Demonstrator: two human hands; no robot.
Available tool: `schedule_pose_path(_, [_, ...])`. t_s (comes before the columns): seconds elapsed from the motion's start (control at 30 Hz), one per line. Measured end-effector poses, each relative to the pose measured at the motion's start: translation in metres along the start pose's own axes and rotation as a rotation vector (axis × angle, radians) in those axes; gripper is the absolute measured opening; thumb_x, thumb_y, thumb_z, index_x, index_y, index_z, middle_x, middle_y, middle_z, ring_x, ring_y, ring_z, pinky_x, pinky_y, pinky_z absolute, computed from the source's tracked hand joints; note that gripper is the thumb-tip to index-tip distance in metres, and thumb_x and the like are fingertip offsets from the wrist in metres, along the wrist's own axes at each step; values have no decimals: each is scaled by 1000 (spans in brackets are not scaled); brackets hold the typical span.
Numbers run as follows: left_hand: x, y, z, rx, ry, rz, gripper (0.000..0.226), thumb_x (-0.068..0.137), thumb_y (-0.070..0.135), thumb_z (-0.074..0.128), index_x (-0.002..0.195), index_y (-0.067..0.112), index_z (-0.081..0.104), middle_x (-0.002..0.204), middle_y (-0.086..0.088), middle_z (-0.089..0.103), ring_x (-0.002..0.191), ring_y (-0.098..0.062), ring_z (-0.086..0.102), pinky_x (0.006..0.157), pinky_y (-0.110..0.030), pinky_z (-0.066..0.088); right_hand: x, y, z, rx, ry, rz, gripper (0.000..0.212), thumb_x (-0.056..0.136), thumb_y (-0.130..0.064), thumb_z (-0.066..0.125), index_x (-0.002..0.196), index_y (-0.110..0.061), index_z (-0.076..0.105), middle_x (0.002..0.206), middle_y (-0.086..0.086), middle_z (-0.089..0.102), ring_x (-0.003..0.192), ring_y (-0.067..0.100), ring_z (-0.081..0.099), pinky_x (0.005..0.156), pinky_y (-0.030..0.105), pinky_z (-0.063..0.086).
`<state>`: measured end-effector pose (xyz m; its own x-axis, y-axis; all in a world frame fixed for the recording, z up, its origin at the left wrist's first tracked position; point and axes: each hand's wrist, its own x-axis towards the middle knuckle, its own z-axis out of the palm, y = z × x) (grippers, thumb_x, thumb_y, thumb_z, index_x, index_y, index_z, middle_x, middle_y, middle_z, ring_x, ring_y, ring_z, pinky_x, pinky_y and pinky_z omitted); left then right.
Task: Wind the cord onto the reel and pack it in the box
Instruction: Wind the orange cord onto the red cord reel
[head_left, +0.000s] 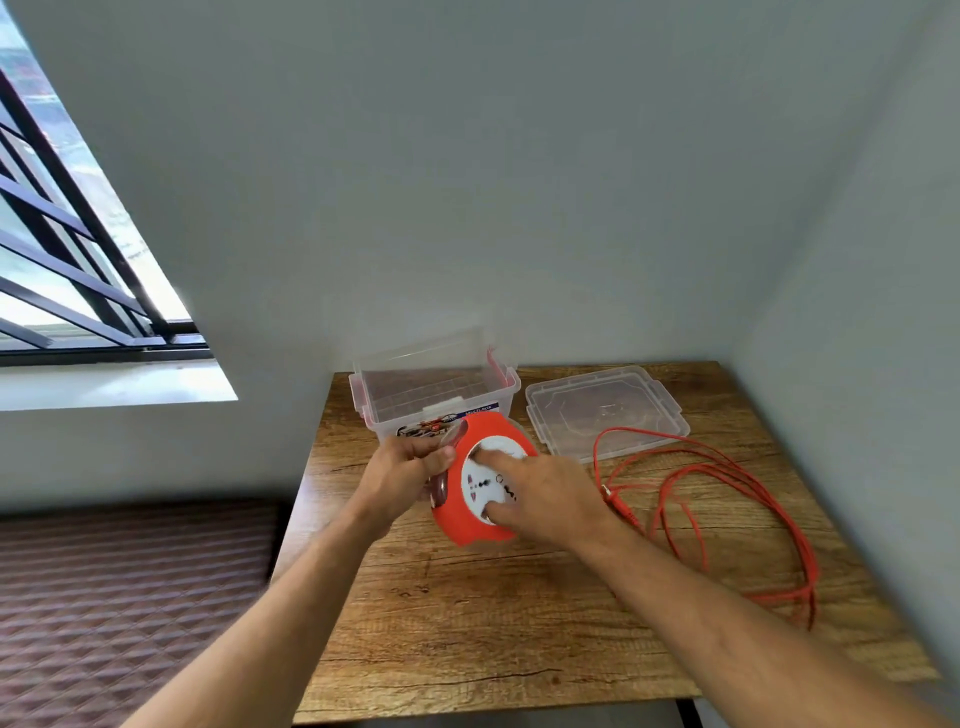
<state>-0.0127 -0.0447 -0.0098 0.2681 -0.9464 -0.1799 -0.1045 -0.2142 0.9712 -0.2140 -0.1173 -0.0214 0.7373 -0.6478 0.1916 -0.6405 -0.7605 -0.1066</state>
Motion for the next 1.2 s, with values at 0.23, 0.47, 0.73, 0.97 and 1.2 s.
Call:
schedule_pose_path(0.23, [-16,-18,23,-57,91,144,22,91,11,73,94,30,83,90,-10,81,82,-28,77,75,-48,64,9,-40,5,1189,69,996,68,76,-48,76,136,-33,48,81,-4,71,44,11,64,38,25,47])
schedule_pose_path(0.47, [-22,-22,26,-88,189,161,36,91,-1,68,95,34,79,95,-18,79,87,-34,73,83,-61,59,12,-49,-3,1654,3,1202,46,94,-30,66,133,-23,43,82,13,70,45,14,65,38,25,49])
schedule_pose_path(0.73, [-16,-14,19,-103,223,63,39,94,6,66,78,38,82,69,-11,73,64,-24,65,69,-47,60,-14,-35,-24,1037,70,744,40,92,-12,60,124,-32,46,88,4,75,60,20,72,46,36,57])
schedule_pose_path(0.97, [-8,1,-2,-28,49,-107,20,99,17,63,91,15,82,65,1,72,60,-17,63,54,-27,51,-15,14,-39,-163,-193,-427,50,95,-19,64,139,-36,50,147,14,44,128,34,47,95,51,50])
schedule_pose_path(1.2, [1,30,-11,190,-122,-132,22,98,25,65,87,15,81,71,0,75,65,-14,65,58,-28,52,-5,8,-38,-319,-229,-595,70,89,-29,72,141,-48,29,139,21,42,99,42,62,65,47,57])
